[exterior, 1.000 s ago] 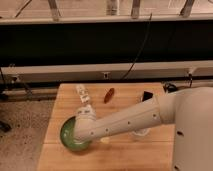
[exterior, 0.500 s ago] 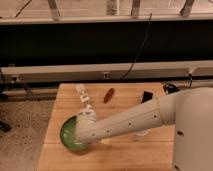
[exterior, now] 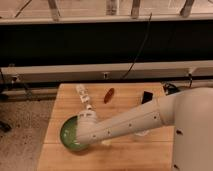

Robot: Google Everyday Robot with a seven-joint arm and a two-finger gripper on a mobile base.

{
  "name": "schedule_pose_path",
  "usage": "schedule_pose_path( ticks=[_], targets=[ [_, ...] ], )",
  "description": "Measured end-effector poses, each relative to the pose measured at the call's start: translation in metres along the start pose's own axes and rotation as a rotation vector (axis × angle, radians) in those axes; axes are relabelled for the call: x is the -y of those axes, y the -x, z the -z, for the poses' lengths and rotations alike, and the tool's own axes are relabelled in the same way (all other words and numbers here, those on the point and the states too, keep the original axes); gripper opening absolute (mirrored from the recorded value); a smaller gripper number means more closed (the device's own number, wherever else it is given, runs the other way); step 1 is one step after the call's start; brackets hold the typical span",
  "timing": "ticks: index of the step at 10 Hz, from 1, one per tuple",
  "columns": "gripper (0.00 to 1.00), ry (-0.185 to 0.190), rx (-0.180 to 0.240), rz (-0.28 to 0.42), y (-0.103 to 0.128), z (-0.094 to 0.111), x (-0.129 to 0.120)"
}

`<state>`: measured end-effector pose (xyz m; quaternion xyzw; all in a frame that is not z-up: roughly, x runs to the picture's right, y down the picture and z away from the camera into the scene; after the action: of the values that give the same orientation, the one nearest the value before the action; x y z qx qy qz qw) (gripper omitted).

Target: Pick up the ceramic bowl

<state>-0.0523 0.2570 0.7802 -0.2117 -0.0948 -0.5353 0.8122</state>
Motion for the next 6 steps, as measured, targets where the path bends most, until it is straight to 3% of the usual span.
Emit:
schedule_pose_path(
  ticks=[4, 6],
  targets=[
    [0.78, -0.006, -0.002, 0.003, 0.0032, -0.0066, -0.0016],
    [0.62, -0.008, -0.005, 0.003, 0.0030, -0.0065, -0.0023]
  ],
)
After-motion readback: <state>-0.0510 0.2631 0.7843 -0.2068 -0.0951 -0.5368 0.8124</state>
